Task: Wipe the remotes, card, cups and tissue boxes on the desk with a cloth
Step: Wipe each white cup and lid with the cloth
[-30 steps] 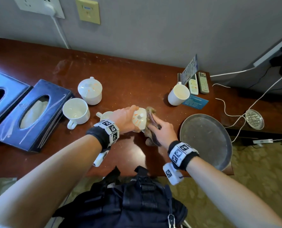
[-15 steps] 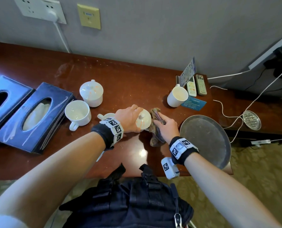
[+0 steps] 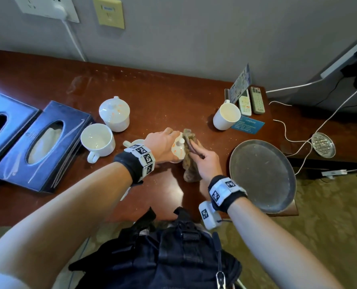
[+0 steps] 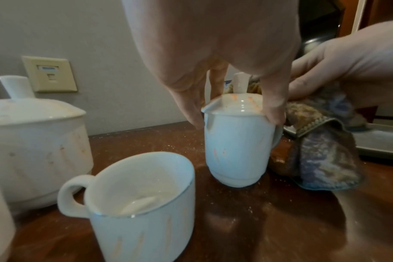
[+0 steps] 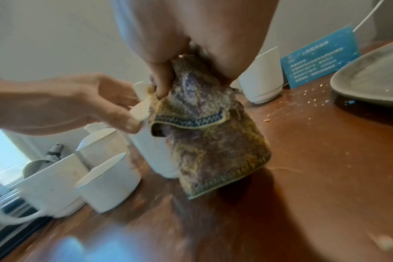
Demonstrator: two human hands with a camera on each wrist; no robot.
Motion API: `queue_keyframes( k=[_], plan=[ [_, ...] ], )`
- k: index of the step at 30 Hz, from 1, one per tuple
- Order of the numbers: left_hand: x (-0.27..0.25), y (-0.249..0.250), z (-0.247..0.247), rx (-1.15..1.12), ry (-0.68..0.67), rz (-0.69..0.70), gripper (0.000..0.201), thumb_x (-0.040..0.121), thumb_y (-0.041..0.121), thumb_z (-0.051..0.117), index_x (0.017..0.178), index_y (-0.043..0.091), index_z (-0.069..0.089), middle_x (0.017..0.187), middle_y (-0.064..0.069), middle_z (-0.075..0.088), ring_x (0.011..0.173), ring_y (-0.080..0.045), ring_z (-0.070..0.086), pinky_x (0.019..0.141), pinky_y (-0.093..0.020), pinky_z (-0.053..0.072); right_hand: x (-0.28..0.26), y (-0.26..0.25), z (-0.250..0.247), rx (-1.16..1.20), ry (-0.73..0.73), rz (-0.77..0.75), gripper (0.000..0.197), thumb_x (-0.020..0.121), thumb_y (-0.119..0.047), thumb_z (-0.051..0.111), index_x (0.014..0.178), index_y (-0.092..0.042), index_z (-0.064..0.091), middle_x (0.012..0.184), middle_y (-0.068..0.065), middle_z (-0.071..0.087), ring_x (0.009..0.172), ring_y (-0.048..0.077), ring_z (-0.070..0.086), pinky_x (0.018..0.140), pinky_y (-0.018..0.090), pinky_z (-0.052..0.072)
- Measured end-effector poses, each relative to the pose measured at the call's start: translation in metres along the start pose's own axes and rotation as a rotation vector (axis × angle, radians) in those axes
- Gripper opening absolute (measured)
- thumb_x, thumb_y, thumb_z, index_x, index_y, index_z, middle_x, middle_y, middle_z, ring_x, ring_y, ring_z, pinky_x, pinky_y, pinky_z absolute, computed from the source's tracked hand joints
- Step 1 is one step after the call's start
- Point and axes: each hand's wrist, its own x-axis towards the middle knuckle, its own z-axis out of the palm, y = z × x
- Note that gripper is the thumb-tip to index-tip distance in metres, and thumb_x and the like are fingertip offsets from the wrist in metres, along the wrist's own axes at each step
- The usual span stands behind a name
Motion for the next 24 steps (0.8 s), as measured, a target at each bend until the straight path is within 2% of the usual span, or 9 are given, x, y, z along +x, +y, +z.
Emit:
queue_keyframes(
  k=[3,5,8,10,12,14,16,18,24],
  plan=[
    [-0.002,0.002,-0.001,0.004,0.009,0.006,0.089,0.082,0.058,0.068,0.152,0.019,0.028,0.149,-0.004,0.041,0.120,-0.029,0.056,0.087,-0.038,0.047,0.024,-0.006,-0.011,-0.052,-0.002,0.059,0.038,0.094,-0.015,0.062,0.132,-0.021,0.062,0.137,-0.005,0.058,0.130,0.010,0.050,0.109,0.022,0.036],
    [-0.005,0.009,0.000,0.068,0.036,-0.028,0.088,0.083,0.060,0.066,0.150,0.016,0.030,0.144,-0.006,0.045,0.118,-0.029,0.058,0.085,-0.038,0.047,0.039,-0.009,-0.013,-0.091,0.014,0.084,0.037,0.095,-0.019,0.061,0.132,-0.020,0.062,0.136,-0.004,0.060,0.129,0.014,0.051,0.109,0.024,0.036],
    [-0.009,0.020,0.007,0.161,0.086,-0.097,0.079,0.082,0.068,0.061,0.134,0.012,0.042,0.125,-0.007,0.054,0.106,-0.027,0.063,0.071,-0.036,0.041,0.049,-0.013,-0.009,-0.126,0.015,0.078,0.037,0.095,-0.018,0.061,0.131,-0.019,0.062,0.136,-0.002,0.059,0.131,0.016,0.050,0.112,0.026,0.034],
    [-0.008,0.023,0.010,0.150,0.112,-0.136,0.079,0.078,0.071,0.063,0.126,0.012,0.044,0.120,-0.006,0.055,0.103,-0.025,0.063,0.069,-0.033,0.036,0.050,-0.017,-0.010,-0.115,0.044,0.054,0.038,0.094,-0.015,0.061,0.132,-0.018,0.062,0.137,-0.002,0.058,0.130,0.015,0.050,0.113,0.026,0.033],
    [-0.008,0.018,0.008,0.068,0.141,-0.151,0.084,0.073,0.072,0.068,0.126,0.012,0.044,0.121,-0.005,0.055,0.107,-0.025,0.060,0.072,-0.034,0.038,0.050,-0.018,-0.014,-0.094,0.074,0.027,0.038,0.094,-0.014,0.061,0.132,-0.018,0.062,0.137,-0.002,0.058,0.130,0.014,0.050,0.112,0.024,0.034],
    [-0.009,0.009,0.005,-0.011,0.134,-0.080,0.092,0.071,0.067,0.074,0.138,0.014,0.038,0.134,-0.005,0.049,0.121,-0.025,0.052,0.083,-0.039,0.045,0.047,-0.017,-0.017,-0.097,0.062,0.000,0.038,0.094,-0.014,0.060,0.132,-0.019,0.061,0.137,-0.003,0.058,0.129,0.012,0.050,0.111,0.023,0.034],
    [-0.010,0.001,-0.003,-0.042,0.038,0.046,0.101,0.075,0.055,0.076,0.152,0.017,0.023,0.154,-0.003,0.030,0.141,-0.024,0.033,0.100,-0.045,0.042,0.043,-0.017,-0.019,-0.111,0.011,-0.020,0.039,0.095,-0.013,0.060,0.133,-0.018,0.060,0.138,-0.003,0.057,0.130,0.011,0.049,0.110,0.020,0.033],
    [-0.008,-0.005,-0.010,-0.024,-0.074,0.126,0.100,0.080,0.044,0.075,0.156,0.019,0.016,0.163,0.000,0.014,0.148,-0.020,0.018,0.108,-0.046,0.037,0.039,-0.016,-0.019,-0.132,-0.026,-0.026,0.040,0.094,-0.013,0.061,0.134,-0.018,0.059,0.138,-0.002,0.057,0.130,0.012,0.049,0.108,0.019,0.032],
    [0.000,-0.005,-0.006,0.074,-0.037,0.133,0.083,0.085,0.042,0.072,0.151,0.018,0.029,0.153,-0.002,0.035,0.134,-0.023,0.042,0.101,-0.039,0.046,0.030,-0.016,-0.025,-0.118,0.028,0.020,0.042,0.094,-0.022,0.064,0.135,-0.018,0.058,0.135,-0.005,0.060,0.126,0.011,0.052,0.109,0.024,0.037]
  ],
)
